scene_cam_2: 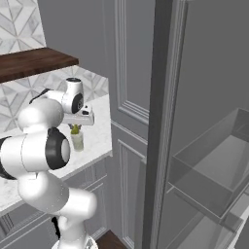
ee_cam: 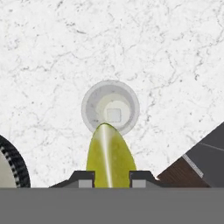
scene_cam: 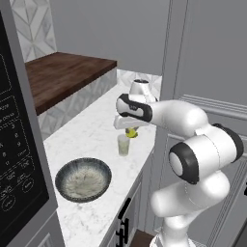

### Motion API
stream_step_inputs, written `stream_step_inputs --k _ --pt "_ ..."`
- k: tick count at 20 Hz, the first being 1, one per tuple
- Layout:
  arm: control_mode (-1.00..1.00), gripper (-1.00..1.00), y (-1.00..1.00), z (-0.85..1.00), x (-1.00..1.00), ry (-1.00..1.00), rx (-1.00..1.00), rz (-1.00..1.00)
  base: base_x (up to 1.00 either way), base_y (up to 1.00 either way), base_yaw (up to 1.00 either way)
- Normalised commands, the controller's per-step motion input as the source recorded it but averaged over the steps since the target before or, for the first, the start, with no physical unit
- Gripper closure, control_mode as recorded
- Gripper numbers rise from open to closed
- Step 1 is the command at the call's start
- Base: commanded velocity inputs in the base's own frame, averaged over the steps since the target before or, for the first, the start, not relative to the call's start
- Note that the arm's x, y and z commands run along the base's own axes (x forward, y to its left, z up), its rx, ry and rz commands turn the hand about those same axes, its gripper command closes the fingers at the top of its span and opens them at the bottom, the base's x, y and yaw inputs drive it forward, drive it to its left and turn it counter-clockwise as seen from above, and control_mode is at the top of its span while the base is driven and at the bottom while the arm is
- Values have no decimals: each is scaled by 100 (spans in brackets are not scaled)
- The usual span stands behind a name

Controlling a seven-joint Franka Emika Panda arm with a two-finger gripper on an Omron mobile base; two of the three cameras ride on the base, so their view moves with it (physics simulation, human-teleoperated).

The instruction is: Grab a lemon wedge from the fridge and one ice cube from the ice bowl, and put them in the glass of lemonade.

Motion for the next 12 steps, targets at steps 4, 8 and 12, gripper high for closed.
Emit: stream_step_inputs --k 4,8,12 --pt "-100 100 1 -1 6 -1 0 0 0 0 0" --pt "-100 100 1 0 4 -2 0 0 0 0 0" --pt "-100 100 17 0 0 -5 -1 0 0 0 0"
